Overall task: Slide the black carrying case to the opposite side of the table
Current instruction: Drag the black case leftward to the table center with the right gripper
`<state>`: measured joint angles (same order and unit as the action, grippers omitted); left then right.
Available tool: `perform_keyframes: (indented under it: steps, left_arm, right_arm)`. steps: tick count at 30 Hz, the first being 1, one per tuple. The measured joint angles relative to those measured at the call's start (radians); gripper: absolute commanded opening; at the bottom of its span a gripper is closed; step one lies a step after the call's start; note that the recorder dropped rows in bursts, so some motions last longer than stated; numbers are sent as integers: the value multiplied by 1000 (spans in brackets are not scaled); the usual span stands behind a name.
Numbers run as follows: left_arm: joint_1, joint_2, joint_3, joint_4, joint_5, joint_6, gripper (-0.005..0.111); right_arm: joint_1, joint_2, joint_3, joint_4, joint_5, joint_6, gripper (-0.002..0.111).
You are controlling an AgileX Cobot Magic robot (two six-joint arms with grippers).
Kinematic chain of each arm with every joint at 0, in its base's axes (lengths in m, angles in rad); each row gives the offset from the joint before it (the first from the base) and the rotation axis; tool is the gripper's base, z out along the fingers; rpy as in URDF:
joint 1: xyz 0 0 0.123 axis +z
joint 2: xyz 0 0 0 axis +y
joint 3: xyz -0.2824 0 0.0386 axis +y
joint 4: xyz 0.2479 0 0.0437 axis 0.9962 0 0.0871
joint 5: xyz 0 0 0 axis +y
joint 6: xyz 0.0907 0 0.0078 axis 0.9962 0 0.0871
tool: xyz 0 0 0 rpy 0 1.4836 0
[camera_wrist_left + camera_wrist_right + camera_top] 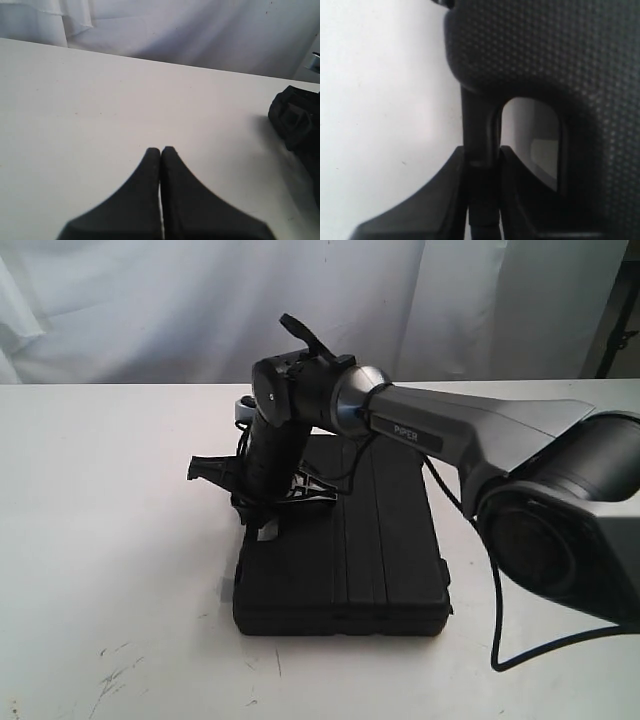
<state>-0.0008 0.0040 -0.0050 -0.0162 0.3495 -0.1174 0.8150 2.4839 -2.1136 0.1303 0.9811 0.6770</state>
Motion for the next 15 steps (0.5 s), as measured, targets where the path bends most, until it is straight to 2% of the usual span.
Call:
perform_keyframes:
  steps: [15]
  left_arm:
    - [0,0,0,0,0,0,0]
  right_arm:
    - [22,61,-101,8,-18,45,0]
